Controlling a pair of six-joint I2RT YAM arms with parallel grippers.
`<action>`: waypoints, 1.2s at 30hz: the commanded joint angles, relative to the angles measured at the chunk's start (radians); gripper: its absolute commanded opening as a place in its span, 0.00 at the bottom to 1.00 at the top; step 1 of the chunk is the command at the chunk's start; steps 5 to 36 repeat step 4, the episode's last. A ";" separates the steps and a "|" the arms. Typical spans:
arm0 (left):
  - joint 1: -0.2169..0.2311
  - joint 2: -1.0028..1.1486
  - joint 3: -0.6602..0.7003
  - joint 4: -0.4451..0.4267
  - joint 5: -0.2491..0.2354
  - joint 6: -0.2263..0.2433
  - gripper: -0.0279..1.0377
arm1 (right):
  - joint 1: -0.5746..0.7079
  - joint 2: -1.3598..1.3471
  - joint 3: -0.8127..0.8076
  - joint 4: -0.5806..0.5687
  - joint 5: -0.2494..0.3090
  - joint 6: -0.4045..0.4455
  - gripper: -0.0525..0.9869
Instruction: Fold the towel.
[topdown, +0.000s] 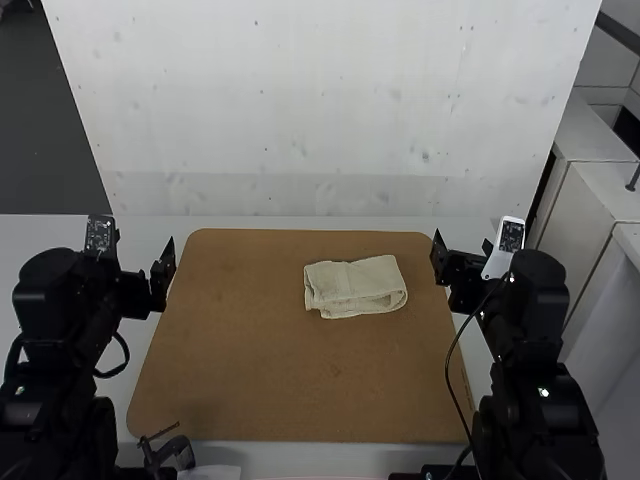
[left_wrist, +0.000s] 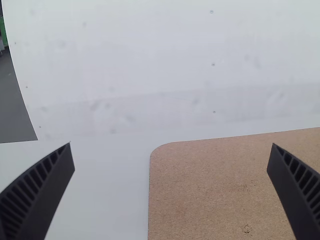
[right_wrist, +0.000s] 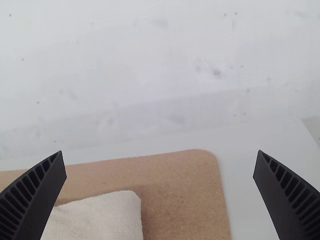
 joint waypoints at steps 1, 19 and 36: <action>-0.004 -0.012 0.004 0.010 -0.006 0.005 0.96 | -0.010 0.006 0.007 0.012 0.016 -0.008 0.98; -0.005 -0.012 0.004 0.010 -0.006 0.005 0.96 | -0.010 0.006 0.007 0.012 0.016 -0.008 0.98; -0.005 -0.012 0.004 0.010 -0.006 0.005 0.96 | -0.010 0.006 0.007 0.012 0.016 -0.008 0.98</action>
